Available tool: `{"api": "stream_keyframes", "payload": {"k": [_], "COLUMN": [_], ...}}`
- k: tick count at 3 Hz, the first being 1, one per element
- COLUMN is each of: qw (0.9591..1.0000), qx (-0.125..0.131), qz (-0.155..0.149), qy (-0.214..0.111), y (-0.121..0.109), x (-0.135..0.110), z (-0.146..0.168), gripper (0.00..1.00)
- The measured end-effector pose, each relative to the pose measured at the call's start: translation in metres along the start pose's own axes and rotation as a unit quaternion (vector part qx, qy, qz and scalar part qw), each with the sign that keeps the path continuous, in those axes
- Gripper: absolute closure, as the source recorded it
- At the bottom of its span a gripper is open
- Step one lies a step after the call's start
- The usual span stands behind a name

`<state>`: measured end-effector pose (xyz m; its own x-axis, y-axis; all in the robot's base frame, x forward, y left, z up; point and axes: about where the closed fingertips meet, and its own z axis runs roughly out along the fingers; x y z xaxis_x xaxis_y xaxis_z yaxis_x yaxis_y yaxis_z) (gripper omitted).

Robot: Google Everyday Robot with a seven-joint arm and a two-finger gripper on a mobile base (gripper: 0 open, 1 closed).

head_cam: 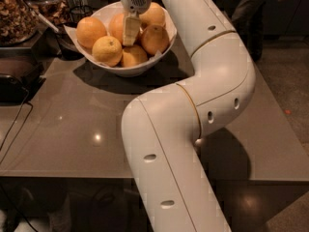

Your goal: Pick orange from white bowl

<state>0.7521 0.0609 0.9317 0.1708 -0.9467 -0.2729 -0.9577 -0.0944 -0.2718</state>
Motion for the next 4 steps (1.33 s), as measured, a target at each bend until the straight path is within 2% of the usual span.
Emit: {"api": "stream_keyframes", "payload": {"k": [2,3,4], "qw": [1.0,1.0,1.0], "qx": [0.0,0.0,0.0], "qz": [0.0,0.0,0.0], "qy": [0.0,0.0,0.0], "y": [0.0,0.0,0.0], "x": [0.0,0.0,0.0], "z": [-0.0001,-0.0001,-0.0001], "gripper": [1.0,0.81,0.58]}}
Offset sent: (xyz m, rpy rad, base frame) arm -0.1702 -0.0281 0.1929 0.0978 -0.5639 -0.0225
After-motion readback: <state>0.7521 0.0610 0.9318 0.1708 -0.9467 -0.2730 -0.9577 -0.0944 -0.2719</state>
